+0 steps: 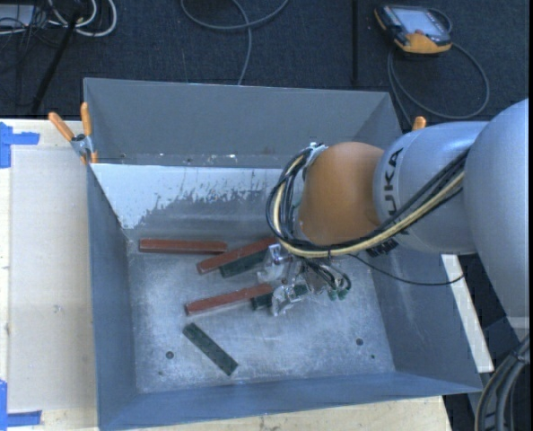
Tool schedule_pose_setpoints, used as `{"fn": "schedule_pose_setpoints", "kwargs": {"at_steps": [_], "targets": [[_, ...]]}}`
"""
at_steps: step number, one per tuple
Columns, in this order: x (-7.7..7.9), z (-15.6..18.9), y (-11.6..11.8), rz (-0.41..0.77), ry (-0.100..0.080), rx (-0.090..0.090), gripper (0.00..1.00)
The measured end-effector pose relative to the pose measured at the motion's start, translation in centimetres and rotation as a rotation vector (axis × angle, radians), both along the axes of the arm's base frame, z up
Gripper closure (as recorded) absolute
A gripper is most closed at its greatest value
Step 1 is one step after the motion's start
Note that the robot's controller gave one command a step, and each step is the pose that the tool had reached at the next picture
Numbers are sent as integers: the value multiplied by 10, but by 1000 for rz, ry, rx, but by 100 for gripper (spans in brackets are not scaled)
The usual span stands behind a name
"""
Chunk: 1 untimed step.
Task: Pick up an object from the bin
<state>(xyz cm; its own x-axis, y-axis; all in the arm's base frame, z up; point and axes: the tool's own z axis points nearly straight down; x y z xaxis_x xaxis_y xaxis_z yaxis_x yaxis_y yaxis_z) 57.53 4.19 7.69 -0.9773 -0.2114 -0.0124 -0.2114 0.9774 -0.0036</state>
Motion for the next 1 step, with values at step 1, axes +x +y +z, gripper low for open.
{"fn": "schedule_pose_setpoints", "kwargs": {"at_steps": [1], "targets": [[12,156,25,11,8,2,100]]}}
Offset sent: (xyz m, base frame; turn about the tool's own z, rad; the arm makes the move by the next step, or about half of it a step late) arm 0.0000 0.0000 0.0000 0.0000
